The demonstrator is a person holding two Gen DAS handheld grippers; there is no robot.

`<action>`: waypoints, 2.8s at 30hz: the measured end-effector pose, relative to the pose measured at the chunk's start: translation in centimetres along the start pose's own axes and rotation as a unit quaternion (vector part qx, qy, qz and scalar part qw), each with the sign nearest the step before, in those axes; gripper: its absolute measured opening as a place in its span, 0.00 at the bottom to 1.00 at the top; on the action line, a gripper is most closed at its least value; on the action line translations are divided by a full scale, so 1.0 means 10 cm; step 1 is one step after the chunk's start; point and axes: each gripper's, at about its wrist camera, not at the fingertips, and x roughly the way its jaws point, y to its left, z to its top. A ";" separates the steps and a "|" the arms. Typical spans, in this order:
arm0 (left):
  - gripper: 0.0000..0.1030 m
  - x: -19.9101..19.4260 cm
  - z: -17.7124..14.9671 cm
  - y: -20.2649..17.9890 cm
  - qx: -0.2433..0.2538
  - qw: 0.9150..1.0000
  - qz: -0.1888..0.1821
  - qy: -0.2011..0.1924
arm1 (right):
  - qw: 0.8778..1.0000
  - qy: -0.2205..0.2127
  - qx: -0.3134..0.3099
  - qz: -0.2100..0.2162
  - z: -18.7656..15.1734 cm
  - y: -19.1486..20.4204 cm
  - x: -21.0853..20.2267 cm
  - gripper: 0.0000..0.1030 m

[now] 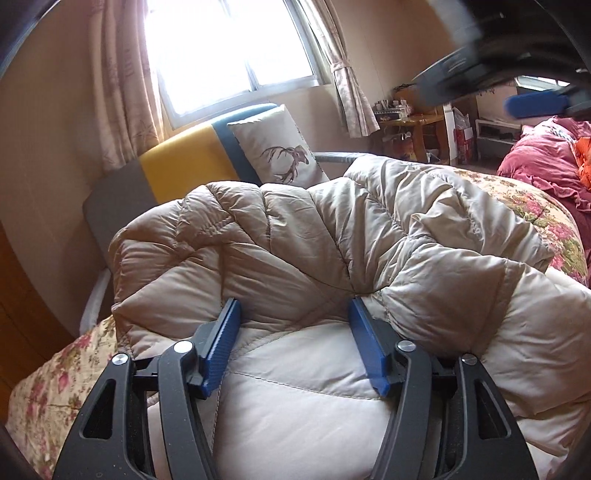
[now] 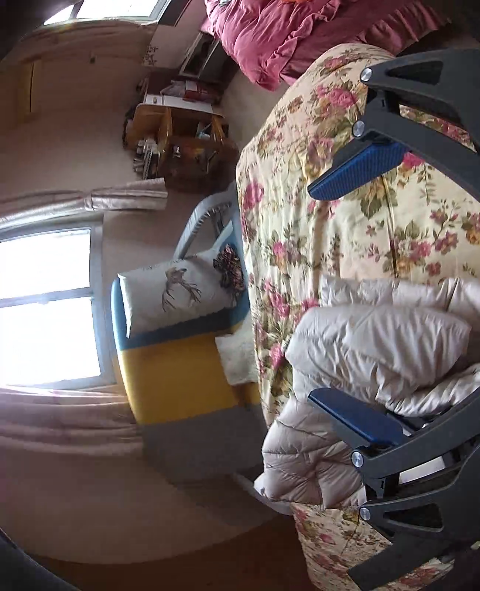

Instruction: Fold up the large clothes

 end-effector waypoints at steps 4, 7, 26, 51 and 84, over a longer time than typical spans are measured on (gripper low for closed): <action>0.74 -0.09 -0.07 0.13 -0.033 0.999 -0.022 -0.007 | 0.997 0.061 -0.021 -0.042 -0.21 0.14 0.66 0.98; 0.83 -0.16 -0.05 0.27 -0.061 0.996 -0.066 -0.002 | 0.994 0.078 -0.024 -0.067 -0.52 -0.01 1.03 0.98; 0.97 1.23 0.45 0.95 -0.075 0.980 0.033 0.180 | 0.991 0.081 0.020 -0.106 -0.94 -0.26 1.11 0.98; 0.97 0.35 -0.15 0.98 -0.182 0.974 -0.028 0.129 | 0.992 0.059 -0.001 -0.115 -0.97 -0.17 1.26 0.98; 0.97 -0.11 -0.93 1.23 -0.318 0.931 -0.147 0.102 | 0.990 0.107 0.078 0.041 -1.11 -0.34 0.87 0.98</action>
